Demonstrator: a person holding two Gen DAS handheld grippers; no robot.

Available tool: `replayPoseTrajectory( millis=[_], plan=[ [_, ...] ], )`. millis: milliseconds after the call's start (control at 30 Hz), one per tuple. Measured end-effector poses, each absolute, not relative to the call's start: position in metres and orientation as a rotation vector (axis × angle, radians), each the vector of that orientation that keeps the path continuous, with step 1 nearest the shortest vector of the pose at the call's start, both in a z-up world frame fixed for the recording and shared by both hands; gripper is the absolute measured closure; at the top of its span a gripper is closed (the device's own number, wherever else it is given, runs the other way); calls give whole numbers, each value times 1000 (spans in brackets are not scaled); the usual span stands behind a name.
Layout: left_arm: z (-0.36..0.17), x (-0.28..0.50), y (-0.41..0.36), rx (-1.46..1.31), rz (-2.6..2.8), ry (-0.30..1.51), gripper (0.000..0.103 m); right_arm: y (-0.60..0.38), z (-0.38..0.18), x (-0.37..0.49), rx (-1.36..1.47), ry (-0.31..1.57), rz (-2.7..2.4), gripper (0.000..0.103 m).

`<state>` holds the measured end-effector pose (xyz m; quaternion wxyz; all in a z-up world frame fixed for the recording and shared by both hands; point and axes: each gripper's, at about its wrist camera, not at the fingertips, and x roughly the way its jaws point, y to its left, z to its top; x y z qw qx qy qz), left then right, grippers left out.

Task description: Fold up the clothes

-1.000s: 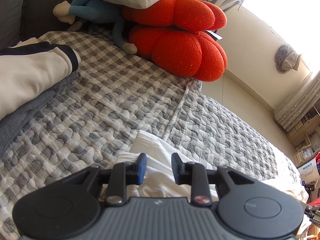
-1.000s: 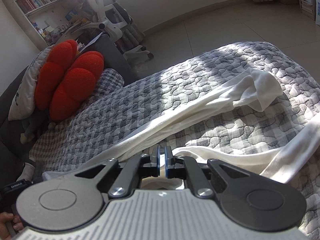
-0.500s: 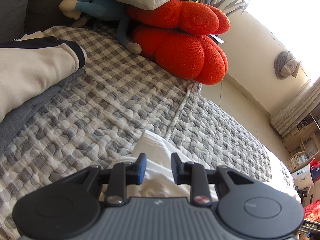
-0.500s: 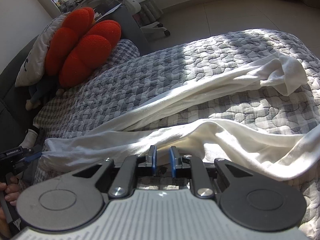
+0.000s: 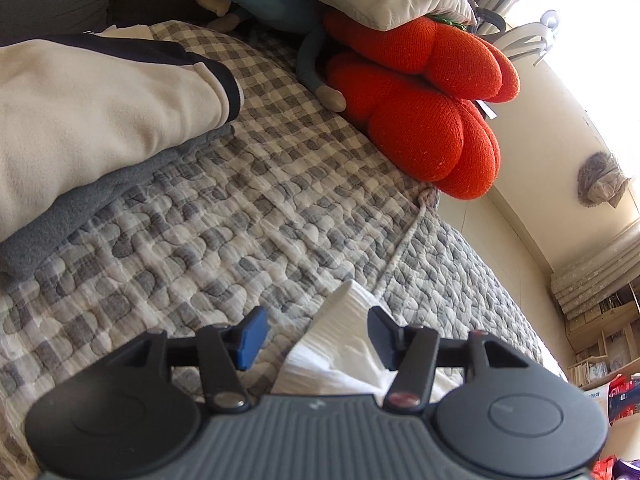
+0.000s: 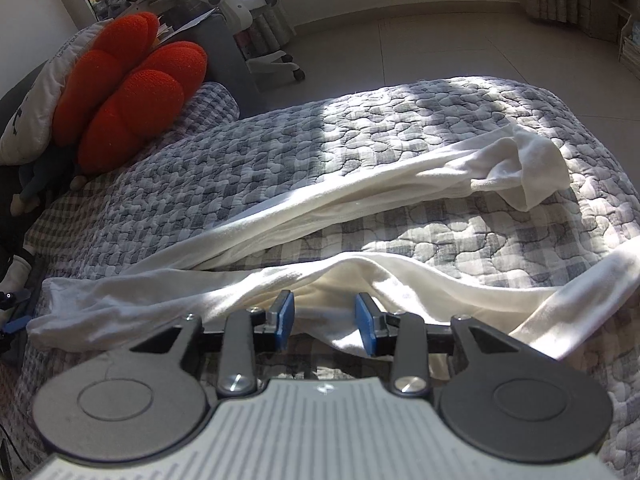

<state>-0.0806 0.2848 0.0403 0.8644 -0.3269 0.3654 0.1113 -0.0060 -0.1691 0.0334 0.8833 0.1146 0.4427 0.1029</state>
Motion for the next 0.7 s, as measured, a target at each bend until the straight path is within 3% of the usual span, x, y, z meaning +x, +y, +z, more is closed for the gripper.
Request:
replayPoseTrajectory(
  millis=[167, 200, 233, 300, 333, 600, 700],
  plan=[
    [33, -67, 270, -598, 203, 802, 47, -164, 36, -10, 205, 897, 250, 68],
    [32, -64, 266, -565, 198, 804, 52, -161, 38, -11, 178, 890, 259, 73],
    [31, -63, 262, -532, 193, 807, 68, -158, 39, -13, 151, 883, 268, 83],
    [32, -62, 257, -485, 186, 806, 87, -154, 42, -17, 124, 880, 303, 89],
    [33, -63, 257, -484, 174, 799, 89, -153, 45, -20, 112, 875, 321, 91],
    [50, -82, 265, -542, 126, 743, 89, -156, 53, -47, 62, 863, 444, 94],
    [49, -77, 265, -530, 142, 737, 73, -164, 46, -42, 92, 890, 381, 84]
  ],
)
